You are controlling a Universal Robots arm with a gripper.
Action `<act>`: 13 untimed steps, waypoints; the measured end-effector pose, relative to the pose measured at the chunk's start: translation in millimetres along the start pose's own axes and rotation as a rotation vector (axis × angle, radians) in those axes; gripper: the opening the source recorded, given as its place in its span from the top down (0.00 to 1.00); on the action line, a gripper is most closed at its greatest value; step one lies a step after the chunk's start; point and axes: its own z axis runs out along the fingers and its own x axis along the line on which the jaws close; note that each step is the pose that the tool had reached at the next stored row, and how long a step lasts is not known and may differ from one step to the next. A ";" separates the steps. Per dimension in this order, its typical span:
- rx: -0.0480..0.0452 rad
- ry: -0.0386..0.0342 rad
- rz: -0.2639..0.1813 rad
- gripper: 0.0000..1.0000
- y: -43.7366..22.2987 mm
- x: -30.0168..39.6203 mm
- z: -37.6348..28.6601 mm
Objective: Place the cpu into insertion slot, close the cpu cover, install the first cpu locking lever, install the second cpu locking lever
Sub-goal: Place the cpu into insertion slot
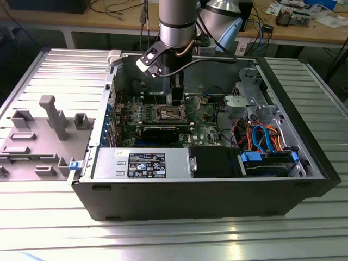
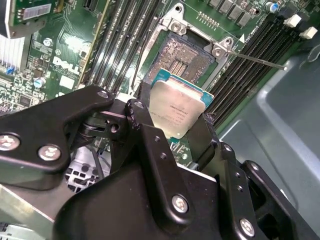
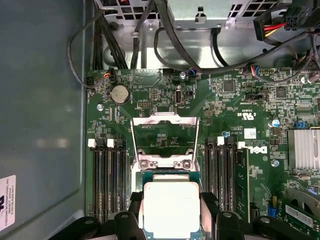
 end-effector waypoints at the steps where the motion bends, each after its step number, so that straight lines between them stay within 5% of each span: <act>1: 0.0018 0.0003 0.000 0.46 0.0 0.3 0.6; 13: 0.0045 0.0009 0.000 0.46 -0.7 0.8 3.8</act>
